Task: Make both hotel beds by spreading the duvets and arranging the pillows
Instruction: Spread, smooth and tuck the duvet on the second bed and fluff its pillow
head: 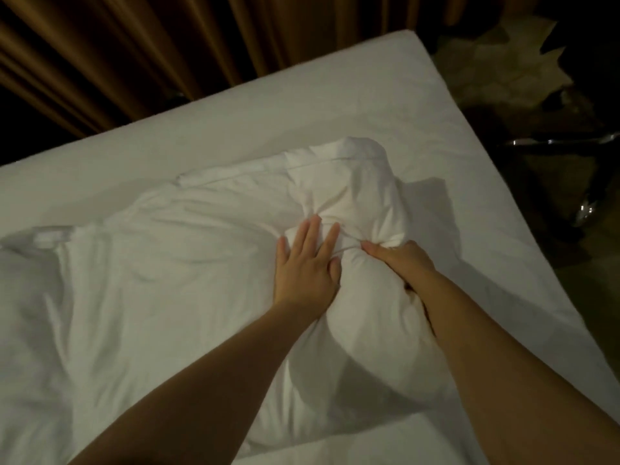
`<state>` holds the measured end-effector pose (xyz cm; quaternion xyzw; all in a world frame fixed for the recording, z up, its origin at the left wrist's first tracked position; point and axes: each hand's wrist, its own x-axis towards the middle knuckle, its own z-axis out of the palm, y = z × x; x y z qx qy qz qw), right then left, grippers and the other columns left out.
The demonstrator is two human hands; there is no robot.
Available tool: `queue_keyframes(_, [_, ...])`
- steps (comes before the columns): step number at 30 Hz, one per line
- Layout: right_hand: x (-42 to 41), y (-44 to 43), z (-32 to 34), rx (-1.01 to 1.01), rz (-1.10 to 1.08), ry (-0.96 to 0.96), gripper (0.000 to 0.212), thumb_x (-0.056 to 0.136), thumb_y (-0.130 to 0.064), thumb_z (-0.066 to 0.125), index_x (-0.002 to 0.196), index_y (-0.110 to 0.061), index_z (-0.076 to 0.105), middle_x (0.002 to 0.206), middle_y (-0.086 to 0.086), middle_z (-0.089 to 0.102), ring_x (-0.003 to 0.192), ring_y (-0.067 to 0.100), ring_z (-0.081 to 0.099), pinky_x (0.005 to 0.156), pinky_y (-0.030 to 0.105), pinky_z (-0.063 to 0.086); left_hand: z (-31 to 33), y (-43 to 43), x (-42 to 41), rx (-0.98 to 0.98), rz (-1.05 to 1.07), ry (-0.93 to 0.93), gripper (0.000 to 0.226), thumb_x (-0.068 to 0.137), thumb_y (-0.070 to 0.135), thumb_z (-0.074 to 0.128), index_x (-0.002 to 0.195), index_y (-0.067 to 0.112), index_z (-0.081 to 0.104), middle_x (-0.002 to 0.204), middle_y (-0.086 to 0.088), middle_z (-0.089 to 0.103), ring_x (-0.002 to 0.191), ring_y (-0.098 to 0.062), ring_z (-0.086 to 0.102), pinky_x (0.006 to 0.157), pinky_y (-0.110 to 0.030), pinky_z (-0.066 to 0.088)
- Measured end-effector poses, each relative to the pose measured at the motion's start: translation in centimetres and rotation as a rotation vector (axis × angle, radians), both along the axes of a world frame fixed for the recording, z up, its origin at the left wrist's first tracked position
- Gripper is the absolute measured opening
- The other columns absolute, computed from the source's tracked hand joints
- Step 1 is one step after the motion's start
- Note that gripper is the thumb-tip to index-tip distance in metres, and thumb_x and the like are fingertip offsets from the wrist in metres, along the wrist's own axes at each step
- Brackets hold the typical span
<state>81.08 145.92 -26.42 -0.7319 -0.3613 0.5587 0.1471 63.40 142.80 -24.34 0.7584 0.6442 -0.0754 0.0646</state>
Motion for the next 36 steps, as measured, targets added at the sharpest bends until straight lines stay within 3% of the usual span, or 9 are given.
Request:
queue_keyframes(4, [-2.6,-2.2,6.5,0.143,0.013,-0.032,0.085,0.075,-0.062,0.067,0.133,-0.004,0.048,0.136,0.015,0.052,0.122,0.03,0.051,0.089,0.027,0.038,4.7,-2.1,-2.9,0.106,0.037,-0.165,0.067,0.086,0.048,0.0,0.151,0.033,0.009,0.16,-0.002,0.007,0.147,-0.017,0.005,0.116,-0.043,0.006])
queue_keyframes(8, [-7.4,-6.2,14.7,0.303,0.092,-0.054,0.108,0.06,-0.075,0.067,0.14,-0.006,0.041,0.139,0.013,0.049,0.124,0.028,0.049,0.095,0.029,0.039,10.0,-6.0,-7.4,0.207,0.075,-0.332,0.066,0.087,0.049,0.002,0.15,0.033,0.012,0.159,0.001,0.01,0.146,-0.015,0.009,0.115,-0.042,0.01])
queue_keyframes(11, [-12.7,-9.4,21.3,0.38,0.162,-0.09,0.087,0.074,-0.059,0.07,0.136,-0.005,0.043,0.133,0.011,0.053,0.117,0.026,0.053,0.092,0.028,0.041,15.1,-9.5,-12.9,0.226,0.123,-0.455,0.062,0.09,0.05,0.001,0.15,0.035,0.005,0.16,0.004,0.001,0.146,-0.011,0.001,0.117,-0.038,0.004])
queue_keyframes(13, [-17.6,-11.9,25.6,0.426,0.216,-0.083,0.075,0.08,-0.05,0.069,0.135,-0.006,0.042,0.128,0.009,0.054,0.107,0.023,0.053,0.09,0.028,0.042,18.4,-12.4,-18.0,0.233,0.166,-0.551,0.051,0.1,0.043,0.014,0.15,0.035,0.005,0.16,0.003,0.0,0.146,-0.012,0.002,0.118,-0.038,0.006])
queue_keyframes(20, [-39.1,-19.7,37.2,0.639,0.331,-0.185,0.093,0.065,-0.059,0.071,0.136,-0.005,0.046,0.129,0.015,0.057,0.111,0.033,0.057,0.097,0.043,0.048,30.3,-22.7,-37.0,0.055,0.277,-0.849,0.052,0.101,0.043,0.031,0.15,0.03,0.022,0.158,-0.001,0.018,0.144,-0.024,0.02,0.116,-0.039,0.019])
queue_keyframes(23, [-48.5,-22.1,41.3,0.641,0.415,-0.277,0.068,0.086,-0.043,0.063,0.134,0.0,0.044,0.127,0.02,0.054,0.109,0.036,0.054,0.091,0.036,0.046,33.4,-26.0,-43.9,0.066,0.284,-0.854,0.05,0.102,0.044,0.026,0.15,0.03,0.021,0.157,-0.001,0.02,0.144,-0.02,0.018,0.117,-0.033,0.015])
queue_keyframes(28, [-61.5,-22.9,42.9,0.638,0.589,-0.326,0.044,0.093,-0.031,0.058,0.123,0.0,0.049,0.09,0.012,0.051,0.074,0.024,0.052,0.083,0.037,0.049,34.5,-29.3,-53.8,0.04,0.541,-1.226,0.055,0.099,0.05,0.032,0.148,0.024,0.03,0.153,-0.003,0.029,0.14,-0.021,0.029,0.116,-0.035,0.021])
queue_keyframes(31, [-68.7,-22.4,41.6,0.641,0.697,-0.326,0.037,0.094,-0.026,0.056,0.119,0.001,0.052,0.081,0.011,0.053,0.079,0.026,0.053,0.079,0.035,0.049,33.5,-30.4,-60.0,0.02,0.624,-1.32,0.064,0.095,0.058,0.034,0.147,0.02,0.033,0.15,-0.002,0.035,0.133,-0.015,0.036,0.105,-0.027,0.029])
queue_keyframes(36, [-80.3,-21.9,38.1,0.646,0.784,-0.259,0.029,0.091,-0.019,0.053,0.117,-0.005,0.051,0.109,0.013,0.06,0.095,0.029,0.059,0.089,0.036,0.05,33.2,-32.9,-69.6,-0.056,0.738,-1.292,0.086,0.067,0.076,0.055,0.14,0.034,0.042,0.142,0.006,0.045,0.129,-0.017,0.044,0.112,-0.039,0.031])
